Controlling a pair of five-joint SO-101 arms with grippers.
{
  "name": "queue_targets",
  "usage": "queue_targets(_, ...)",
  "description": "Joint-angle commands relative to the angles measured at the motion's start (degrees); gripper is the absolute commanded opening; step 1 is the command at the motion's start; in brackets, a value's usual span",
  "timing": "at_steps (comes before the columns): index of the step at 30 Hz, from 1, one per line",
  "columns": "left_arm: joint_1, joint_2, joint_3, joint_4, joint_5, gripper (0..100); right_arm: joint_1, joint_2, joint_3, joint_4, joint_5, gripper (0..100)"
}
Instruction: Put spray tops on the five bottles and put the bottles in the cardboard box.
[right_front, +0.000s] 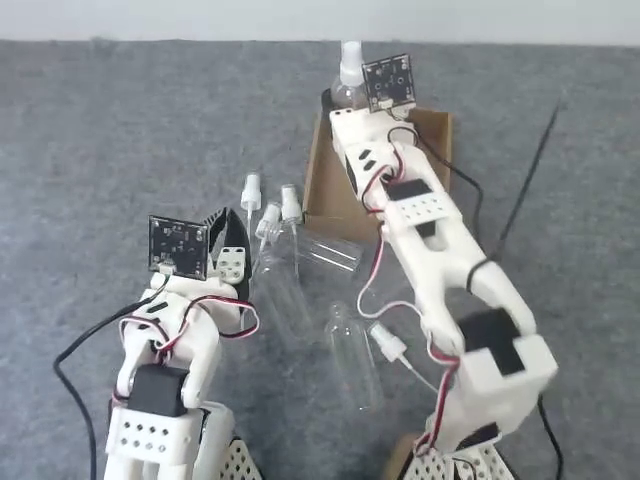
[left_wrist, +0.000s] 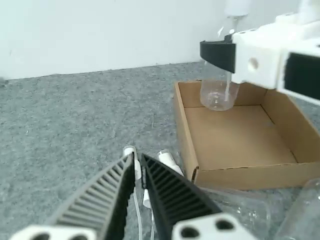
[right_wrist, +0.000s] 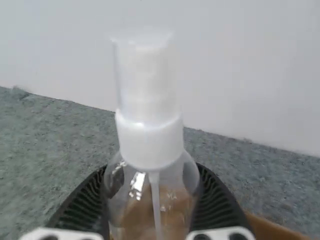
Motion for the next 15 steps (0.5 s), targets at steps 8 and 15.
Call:
queue_targets(8, 0.1, -1.1, -0.5, -1.5, 0.4, 1, 0.6, 10.0, -10.7, -5.7, -0.7, 0.6)
queue_targets(15, 0.2, -1.1, -0.5, -1.5, 0.4, 1, 0.1, 15.0, -10.7, -10.4, -0.7, 0.6)
